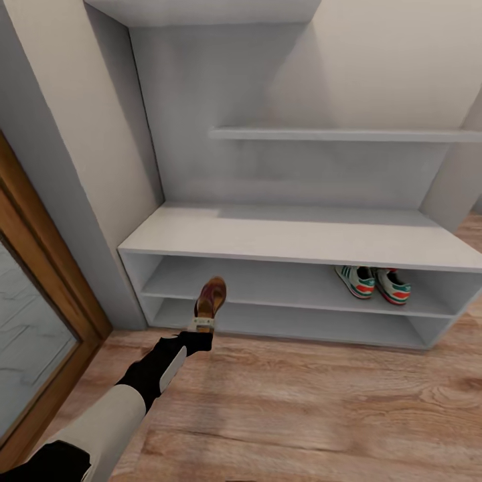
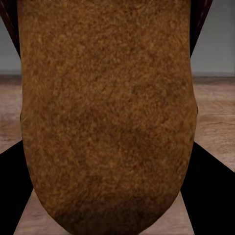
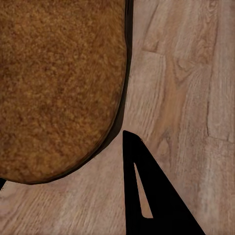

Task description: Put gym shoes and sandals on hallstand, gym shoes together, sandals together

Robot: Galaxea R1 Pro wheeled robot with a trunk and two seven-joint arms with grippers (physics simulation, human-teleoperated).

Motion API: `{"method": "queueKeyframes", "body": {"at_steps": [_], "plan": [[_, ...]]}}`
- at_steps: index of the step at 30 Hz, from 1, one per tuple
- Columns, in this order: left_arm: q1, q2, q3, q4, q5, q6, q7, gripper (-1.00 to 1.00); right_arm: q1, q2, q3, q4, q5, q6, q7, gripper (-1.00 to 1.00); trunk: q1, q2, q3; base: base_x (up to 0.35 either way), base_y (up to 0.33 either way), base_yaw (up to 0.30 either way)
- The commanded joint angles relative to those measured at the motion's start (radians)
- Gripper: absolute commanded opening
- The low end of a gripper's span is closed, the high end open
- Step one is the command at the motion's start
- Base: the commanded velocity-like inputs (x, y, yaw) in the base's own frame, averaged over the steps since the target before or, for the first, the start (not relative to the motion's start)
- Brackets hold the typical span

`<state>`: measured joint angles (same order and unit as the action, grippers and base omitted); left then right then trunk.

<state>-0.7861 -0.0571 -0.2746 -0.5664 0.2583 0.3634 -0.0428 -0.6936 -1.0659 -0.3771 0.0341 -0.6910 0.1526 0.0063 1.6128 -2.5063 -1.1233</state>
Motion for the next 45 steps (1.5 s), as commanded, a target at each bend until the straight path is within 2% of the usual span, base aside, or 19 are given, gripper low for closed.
{"method": "queueKeyframes", "body": {"at_steps": [1, 11, 19, 28, 45], "plan": [[0.0, 0.0, -0.002, -0.001, 0.004, 0.005, 0.0, -1.0, -0.003, -0.001, -0.002, 0.003, -0.002, 0.001, 0.001, -1.0, 0.0, 0.0, -0.001, 0.214, 0.0, 0.0], [0.0, 0.0, -0.001, -0.001, 0.004, 0.006, 0.0, -1.0, -0.003, -0.001, -0.002, 0.003, -0.002, 0.001, 0.001, -1.0, 0.0, 0.0, -0.001, 0.309, 0.0, 0.0], [0.0, 0.0, 0.0, -0.001, 0.004, 0.007, 0.0, -1.0, -0.003, -0.001, -0.002, 0.004, -0.002, 0.001, 0.001, -1.0, 0.0, 0.0, -0.001, 0.055, 0.0, 0.0], [0.0, 0.0, 0.0, -0.001, 0.004, 0.008, 0.0, -1.0, -0.003, -0.002, -0.002, 0.004, -0.002, 0.001, 0.0, -1.0, 0.0, 0.0, -0.001, 0.273, 0.0, 0.0], [0.0, 0.0, 0.0, -0.001, 0.004, 0.008, 0.0, -1.0, -0.003, -0.002, -0.002, 0.004, -0.002, 0.001, 0.0, -1.0, 0.0, 0.0, -0.001, 0.146, 0.0, 0.0]]}}
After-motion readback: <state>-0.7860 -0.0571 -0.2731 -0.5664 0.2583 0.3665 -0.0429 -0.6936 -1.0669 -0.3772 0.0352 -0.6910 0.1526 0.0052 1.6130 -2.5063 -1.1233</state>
